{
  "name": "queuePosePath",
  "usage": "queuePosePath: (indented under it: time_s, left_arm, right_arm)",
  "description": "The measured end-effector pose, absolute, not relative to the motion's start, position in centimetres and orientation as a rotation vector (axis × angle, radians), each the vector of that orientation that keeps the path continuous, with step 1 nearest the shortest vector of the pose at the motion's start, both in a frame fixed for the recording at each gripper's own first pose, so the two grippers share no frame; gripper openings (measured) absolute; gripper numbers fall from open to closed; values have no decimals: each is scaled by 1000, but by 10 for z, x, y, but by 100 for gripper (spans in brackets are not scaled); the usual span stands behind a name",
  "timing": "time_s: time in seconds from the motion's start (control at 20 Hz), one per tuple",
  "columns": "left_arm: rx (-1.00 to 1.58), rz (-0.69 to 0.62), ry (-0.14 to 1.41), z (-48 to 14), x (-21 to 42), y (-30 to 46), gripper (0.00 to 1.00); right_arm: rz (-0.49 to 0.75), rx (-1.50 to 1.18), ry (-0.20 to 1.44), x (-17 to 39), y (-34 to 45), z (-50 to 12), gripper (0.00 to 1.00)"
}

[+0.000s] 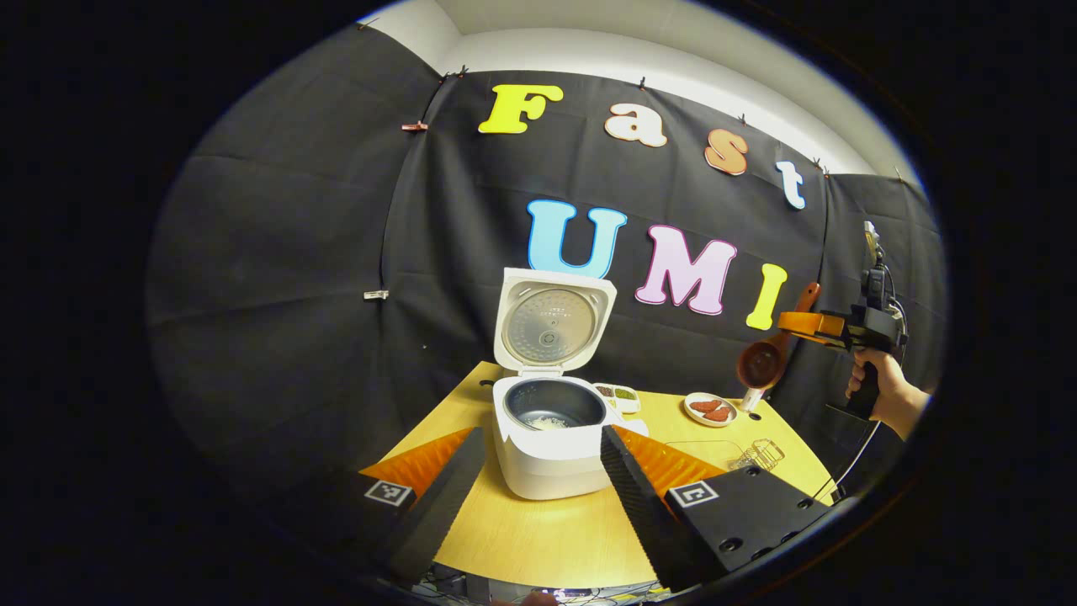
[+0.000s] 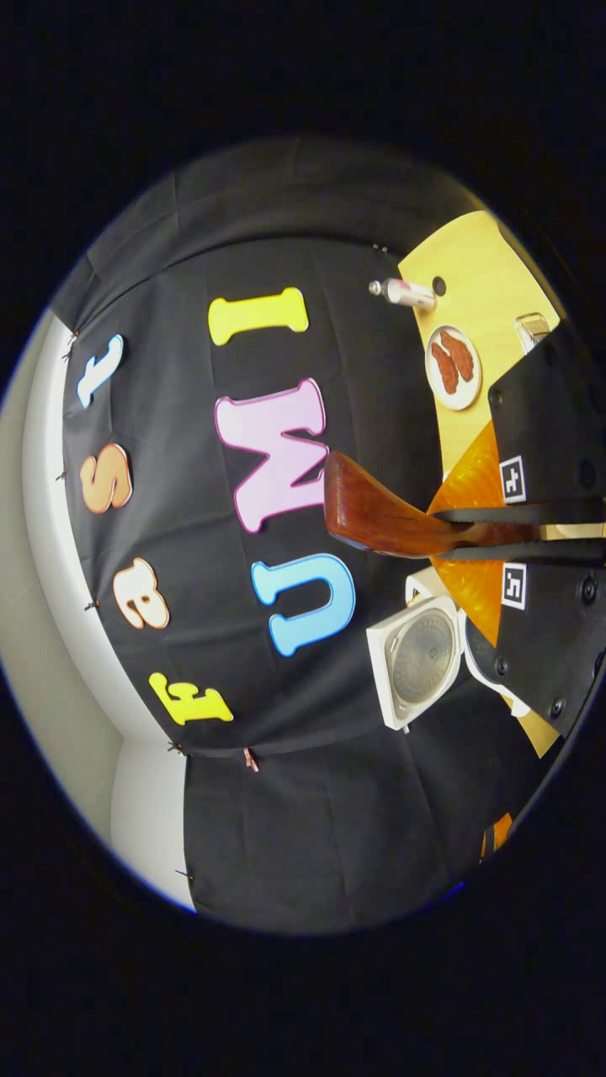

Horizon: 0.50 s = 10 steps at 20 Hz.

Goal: Close the left gripper, press the button to open the rice cooker; take a wooden spoon from the chopstick holder with the right hand, scoop a spoonful of rice and pour it into the rice cooker, then put the wooden spoon back into the chopstick holder.

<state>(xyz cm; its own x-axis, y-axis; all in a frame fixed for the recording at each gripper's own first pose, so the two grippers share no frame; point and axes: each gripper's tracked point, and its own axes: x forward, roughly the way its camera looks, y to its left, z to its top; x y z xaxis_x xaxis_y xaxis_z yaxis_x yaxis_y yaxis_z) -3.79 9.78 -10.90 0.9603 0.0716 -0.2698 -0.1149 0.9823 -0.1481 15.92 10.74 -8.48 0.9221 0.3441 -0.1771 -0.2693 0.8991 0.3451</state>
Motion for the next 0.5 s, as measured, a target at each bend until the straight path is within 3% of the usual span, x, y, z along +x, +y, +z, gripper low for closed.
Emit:
queuePosePath:
  time_s: [0.5]
  left_arm:
    - [-113, 101, 288, -101, -43, 59, 95]
  right_arm:
    - [171, 252, 356, 148, -14, -188, 11]
